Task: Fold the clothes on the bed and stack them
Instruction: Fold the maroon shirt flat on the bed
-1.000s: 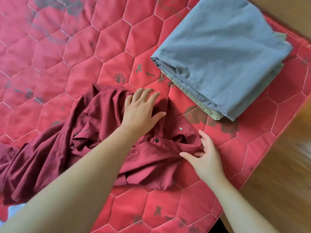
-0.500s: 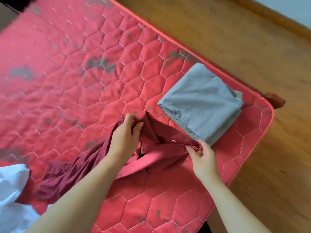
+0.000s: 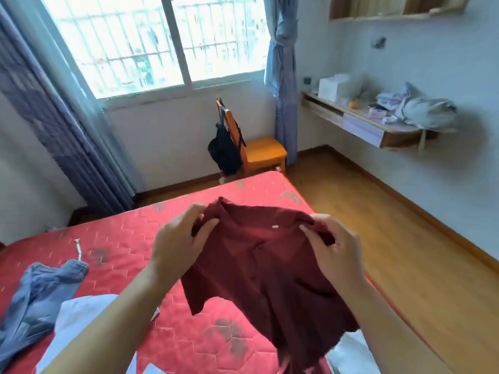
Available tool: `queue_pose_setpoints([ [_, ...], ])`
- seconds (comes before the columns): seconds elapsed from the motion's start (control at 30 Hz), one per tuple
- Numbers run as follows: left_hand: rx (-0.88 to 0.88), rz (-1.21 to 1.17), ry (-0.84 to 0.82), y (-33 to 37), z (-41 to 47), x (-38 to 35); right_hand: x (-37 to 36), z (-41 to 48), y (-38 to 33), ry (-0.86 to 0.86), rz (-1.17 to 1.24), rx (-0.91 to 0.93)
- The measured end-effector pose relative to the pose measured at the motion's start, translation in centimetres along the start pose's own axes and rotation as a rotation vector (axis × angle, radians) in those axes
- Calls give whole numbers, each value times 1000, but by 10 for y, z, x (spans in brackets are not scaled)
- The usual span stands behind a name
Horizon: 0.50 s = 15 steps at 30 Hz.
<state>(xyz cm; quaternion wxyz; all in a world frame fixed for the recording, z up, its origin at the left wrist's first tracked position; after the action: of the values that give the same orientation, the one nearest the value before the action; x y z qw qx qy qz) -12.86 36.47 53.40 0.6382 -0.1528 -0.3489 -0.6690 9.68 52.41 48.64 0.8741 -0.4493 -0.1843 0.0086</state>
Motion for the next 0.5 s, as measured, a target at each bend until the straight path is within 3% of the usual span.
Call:
queue_pose_setpoints([
  [0.1, 54, 28, 112, -11, 4, 60, -9, 25, -44, -103, -25, 117],
  [0.27, 208, 56, 39, -38, -58, 104, -65, 1, -56, -365, -73, 79],
  [0.4, 271, 44, 141, -49, -89, 138, -79, 9, -96, -338, 102, 130],
  [0.5, 342, -1, 253, -60, -96, 159, -84, 14, -119, -314, 100, 196],
])
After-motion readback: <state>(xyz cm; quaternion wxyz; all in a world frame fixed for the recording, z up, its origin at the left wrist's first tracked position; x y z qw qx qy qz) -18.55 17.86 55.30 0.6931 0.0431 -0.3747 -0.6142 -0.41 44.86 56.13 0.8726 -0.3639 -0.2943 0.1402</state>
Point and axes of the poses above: each hand's wrist, its own z-axis towards the middle knuckle, its own x-axis out of the back of the hand, y = z × x, the point moved 6 cm from there along z, towards the middle knuckle, and after that the axes turned 6 degrees about -x, right-handed, at the moved point
